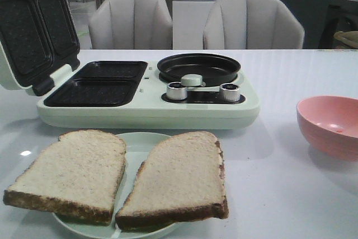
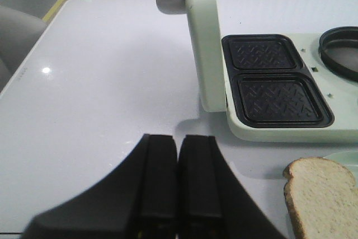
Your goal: Make breakfast with bread and shrimp
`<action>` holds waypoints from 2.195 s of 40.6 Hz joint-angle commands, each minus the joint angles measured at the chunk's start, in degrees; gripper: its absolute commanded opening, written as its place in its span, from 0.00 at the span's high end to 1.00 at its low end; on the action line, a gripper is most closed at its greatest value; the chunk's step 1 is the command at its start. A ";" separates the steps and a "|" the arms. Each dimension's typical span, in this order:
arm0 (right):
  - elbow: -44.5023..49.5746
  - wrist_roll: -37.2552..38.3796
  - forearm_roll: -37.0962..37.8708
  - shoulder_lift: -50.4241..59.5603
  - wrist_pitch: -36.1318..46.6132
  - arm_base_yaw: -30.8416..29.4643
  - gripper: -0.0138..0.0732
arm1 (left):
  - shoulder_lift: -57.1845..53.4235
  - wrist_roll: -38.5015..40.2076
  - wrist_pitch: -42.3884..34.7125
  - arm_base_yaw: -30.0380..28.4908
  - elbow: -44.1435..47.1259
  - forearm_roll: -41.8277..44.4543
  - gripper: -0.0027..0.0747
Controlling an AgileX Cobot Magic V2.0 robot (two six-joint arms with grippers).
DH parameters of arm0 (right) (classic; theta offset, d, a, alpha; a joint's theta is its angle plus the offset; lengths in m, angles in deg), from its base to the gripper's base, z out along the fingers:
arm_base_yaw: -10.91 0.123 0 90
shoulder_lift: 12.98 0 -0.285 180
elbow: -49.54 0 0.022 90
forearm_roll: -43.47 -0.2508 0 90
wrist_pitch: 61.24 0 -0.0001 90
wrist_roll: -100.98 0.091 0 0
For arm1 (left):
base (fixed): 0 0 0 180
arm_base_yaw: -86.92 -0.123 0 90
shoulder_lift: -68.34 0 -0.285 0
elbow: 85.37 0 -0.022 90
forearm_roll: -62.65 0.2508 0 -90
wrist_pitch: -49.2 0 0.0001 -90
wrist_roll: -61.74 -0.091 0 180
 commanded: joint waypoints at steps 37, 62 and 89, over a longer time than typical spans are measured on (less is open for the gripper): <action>-2.13 -0.31 -0.02 -8.26 5.70 -0.24 0.22 | 14.06 -11.15 -3.16 38.56 2.80 14.15 0.28; -2.13 -0.31 -0.02 -8.26 5.70 -0.24 0.22 | 46.84 30.98 7.42 65.62 5.61 70.17 0.31; -2.13 -0.31 -0.02 -8.26 5.70 -0.24 0.22 | 64.69 43.84 15.72 64.32 2.15 84.72 0.64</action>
